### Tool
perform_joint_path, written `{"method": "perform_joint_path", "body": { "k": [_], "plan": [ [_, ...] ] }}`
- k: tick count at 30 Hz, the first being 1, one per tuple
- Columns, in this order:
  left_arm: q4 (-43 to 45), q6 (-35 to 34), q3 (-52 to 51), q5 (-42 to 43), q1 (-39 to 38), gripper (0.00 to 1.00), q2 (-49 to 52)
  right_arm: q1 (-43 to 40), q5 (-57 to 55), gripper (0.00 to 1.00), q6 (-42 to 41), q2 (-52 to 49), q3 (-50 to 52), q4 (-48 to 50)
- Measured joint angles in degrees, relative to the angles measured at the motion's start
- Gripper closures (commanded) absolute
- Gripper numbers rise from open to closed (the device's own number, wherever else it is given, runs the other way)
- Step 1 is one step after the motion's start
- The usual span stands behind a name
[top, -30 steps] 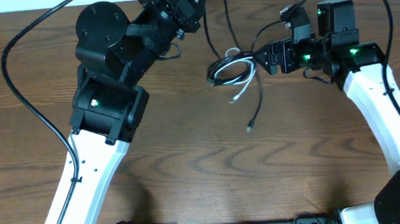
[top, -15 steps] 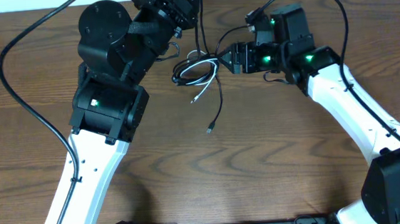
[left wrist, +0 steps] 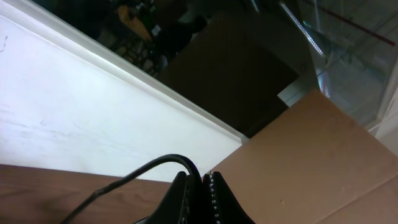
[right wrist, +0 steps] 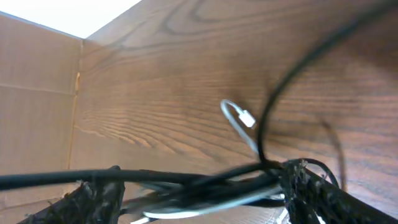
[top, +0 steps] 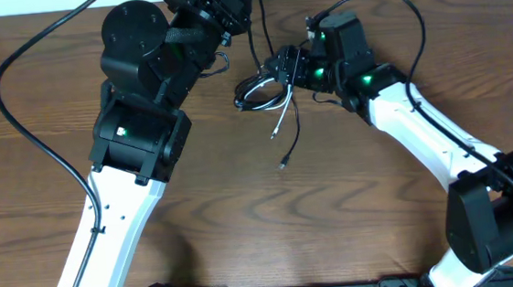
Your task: Untangle cables
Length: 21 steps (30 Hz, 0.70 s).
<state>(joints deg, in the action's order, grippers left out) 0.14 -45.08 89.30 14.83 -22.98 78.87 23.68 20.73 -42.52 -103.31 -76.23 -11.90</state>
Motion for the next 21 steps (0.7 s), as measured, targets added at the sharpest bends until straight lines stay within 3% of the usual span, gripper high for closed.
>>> {"method": "perform_joint_path", "body": {
  "k": [8, 11, 21],
  "plan": [
    [0.0, 0.0, 0.0, -0.2, 0.0, 0.93, 0.0, 0.5, -1.5, 0.49, -2.1, -5.2, 0.0, 0.2],
    [1.0, -0.1, 0.0, -0.1, 0.2, 0.93, 0.0, 0.0, -1.7, 0.65, -2.0, -7.2, 0.0, -1.8],
    [2.3, -0.1, 0.0, -0.6, 8.8, 0.93, -4.3, -8.7, -1.2, 0.76, 4.5, -7.7, -0.5, -13.0]
  ]
}}
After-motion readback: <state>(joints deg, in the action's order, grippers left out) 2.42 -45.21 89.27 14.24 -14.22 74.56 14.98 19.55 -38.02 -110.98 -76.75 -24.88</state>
